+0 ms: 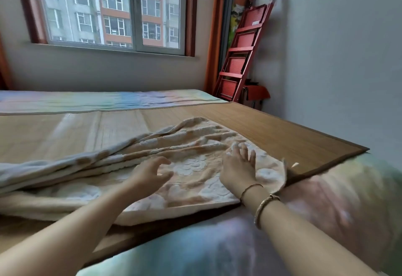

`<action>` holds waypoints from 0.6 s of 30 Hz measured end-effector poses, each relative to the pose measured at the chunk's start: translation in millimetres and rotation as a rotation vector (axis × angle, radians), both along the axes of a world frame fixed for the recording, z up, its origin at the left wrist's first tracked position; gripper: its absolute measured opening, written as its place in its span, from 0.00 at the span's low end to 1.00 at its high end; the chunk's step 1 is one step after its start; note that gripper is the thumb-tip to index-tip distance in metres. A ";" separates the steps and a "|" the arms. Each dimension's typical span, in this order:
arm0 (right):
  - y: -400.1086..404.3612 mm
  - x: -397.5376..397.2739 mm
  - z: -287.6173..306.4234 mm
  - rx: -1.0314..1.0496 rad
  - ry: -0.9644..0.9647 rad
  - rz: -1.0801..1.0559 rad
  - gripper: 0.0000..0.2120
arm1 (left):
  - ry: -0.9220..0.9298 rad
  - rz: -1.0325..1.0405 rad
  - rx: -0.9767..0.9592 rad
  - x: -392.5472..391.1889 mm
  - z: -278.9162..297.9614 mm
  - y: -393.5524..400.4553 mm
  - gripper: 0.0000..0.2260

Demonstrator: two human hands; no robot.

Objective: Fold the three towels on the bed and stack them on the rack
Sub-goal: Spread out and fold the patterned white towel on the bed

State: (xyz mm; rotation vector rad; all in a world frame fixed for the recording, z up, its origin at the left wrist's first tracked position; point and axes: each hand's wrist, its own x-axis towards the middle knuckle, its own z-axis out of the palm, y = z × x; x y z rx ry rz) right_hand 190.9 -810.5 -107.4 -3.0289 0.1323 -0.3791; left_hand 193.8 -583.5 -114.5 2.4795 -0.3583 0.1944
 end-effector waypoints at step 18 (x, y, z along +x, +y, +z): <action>346.7 9.6 -17.2 0.442 0.132 1.020 0.10 | -0.244 0.606 0.579 -32.3 12.6 285.9 0.15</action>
